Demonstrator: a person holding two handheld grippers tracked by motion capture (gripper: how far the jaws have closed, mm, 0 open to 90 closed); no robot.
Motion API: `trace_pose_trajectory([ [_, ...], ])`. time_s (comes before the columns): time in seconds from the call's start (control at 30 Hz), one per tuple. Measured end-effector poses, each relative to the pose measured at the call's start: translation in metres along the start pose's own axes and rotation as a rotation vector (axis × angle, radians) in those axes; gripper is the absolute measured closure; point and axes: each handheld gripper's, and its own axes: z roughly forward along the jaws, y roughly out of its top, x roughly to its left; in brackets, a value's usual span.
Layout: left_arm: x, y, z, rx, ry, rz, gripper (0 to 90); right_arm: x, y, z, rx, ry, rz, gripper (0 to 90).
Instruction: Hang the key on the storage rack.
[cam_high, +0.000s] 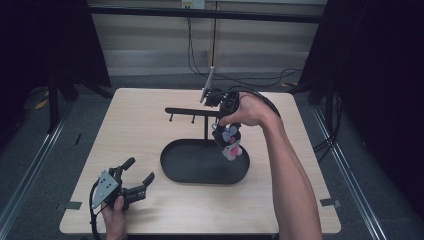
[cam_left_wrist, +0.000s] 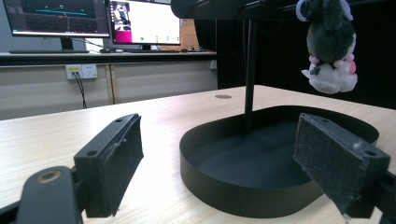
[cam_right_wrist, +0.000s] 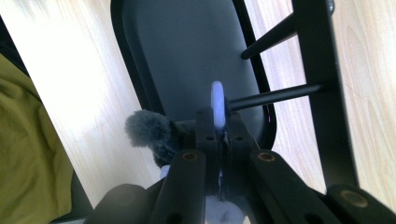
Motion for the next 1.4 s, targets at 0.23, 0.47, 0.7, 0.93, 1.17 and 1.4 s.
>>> trace_pose_trajectory([
  [0.23,0.000,0.000,0.000,-0.001,-0.001,-0.001,15.3,-0.004,-0.001,-0.003,0.007,-0.017,0.002,87.6],
  [0.47,0.000,0.000,0.000,0.000,-0.004,-0.003,15.4,-0.010,0.001,-0.002,0.018,-0.030,0.010,87.5],
  [0.7,0.000,0.000,0.000,-0.001,-0.001,-0.001,15.3,-0.015,0.006,0.001,0.020,-0.041,0.018,87.5],
  [0.93,0.000,0.000,0.000,0.000,-0.002,0.000,15.3,-0.016,0.005,0.001,0.012,-0.038,0.014,87.5],
  [1.17,0.000,0.000,0.000,0.000,-0.002,0.001,15.3,-0.018,-0.004,0.002,-0.035,0.000,0.032,87.3],
  [1.4,0.000,0.000,0.000,0.000,-0.006,-0.004,15.3,-0.022,-0.007,0.007,-0.041,0.016,0.077,86.7],
])
